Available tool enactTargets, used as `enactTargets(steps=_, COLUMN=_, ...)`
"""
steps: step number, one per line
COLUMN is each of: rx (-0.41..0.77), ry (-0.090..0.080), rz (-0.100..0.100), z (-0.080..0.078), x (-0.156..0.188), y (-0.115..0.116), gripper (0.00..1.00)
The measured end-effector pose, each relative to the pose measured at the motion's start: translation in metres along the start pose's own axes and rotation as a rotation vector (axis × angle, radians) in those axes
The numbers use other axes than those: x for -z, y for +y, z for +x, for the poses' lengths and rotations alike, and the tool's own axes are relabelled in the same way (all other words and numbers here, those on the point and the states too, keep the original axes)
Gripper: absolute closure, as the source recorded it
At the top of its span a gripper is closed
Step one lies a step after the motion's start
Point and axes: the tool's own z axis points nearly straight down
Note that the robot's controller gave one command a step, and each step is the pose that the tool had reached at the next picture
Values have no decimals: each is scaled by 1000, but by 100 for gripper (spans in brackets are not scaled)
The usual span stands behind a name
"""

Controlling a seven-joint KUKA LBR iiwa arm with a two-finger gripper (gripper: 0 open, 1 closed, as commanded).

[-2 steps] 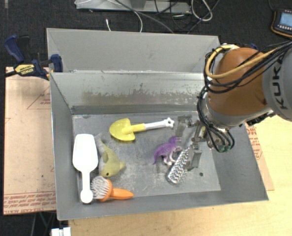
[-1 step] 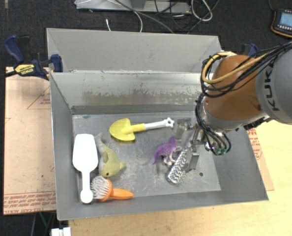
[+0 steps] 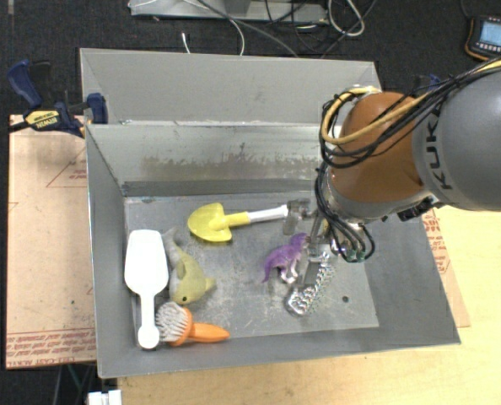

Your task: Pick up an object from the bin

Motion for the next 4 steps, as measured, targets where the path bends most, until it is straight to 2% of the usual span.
enactTargets(steps=1, rx=4, ry=4, rz=5, z=1, x=-48, y=-28, gripper=0)
enactTargets(steps=2, rx=-15, ry=-5, rz=0, z=0, x=-50, y=-29, gripper=0)
enactTargets(steps=3, rx=-13, ry=-3, rz=2, z=-5, x=-78, y=-24, gripper=0)
enactTargets(steps=4, rx=-432, ry=-12, rz=-3, z=6, x=-89, y=-8, gripper=0)
